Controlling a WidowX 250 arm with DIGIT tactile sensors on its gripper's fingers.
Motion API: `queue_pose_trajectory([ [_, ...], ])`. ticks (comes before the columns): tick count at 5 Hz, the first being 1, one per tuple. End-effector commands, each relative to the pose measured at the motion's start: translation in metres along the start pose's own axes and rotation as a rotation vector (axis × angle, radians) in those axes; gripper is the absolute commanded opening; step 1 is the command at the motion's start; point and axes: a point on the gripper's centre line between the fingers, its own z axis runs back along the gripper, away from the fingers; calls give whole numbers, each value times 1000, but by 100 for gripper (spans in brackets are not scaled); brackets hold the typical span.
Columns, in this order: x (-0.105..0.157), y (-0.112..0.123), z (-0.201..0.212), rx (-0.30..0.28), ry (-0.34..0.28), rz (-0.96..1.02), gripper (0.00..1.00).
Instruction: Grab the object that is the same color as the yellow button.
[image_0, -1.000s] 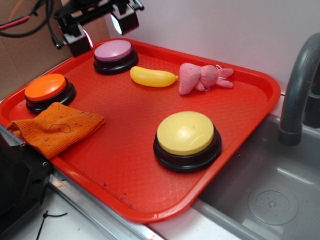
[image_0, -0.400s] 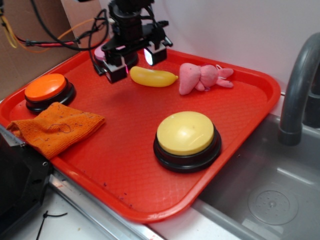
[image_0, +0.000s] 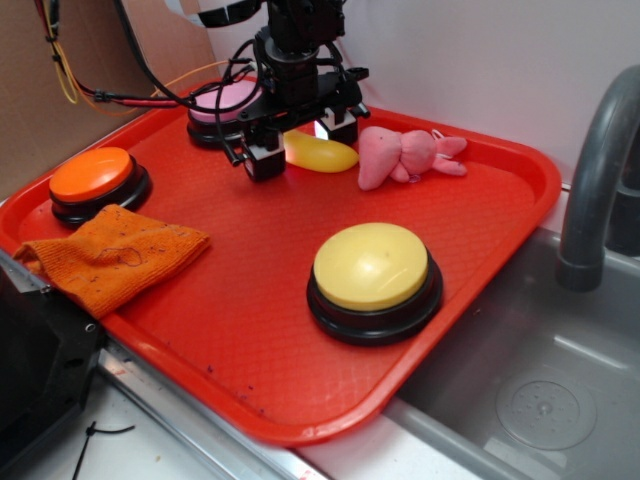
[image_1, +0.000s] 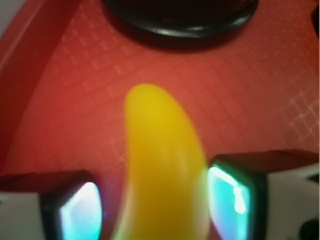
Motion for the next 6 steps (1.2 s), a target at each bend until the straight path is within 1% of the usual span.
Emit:
queue_pose_trajectory([
  [1,8,8,21,-54,28,-89,0],
  [2,17,15,53,-94,98,-308,0],
  [3,18,28,94,-106,101,-559,0],
  [4,15,39,123,-102,167,-811,0],
  [5,11,51,147,-97,151,-955,0],
  [6,12,78,181,-175,138,-1053,0],
])
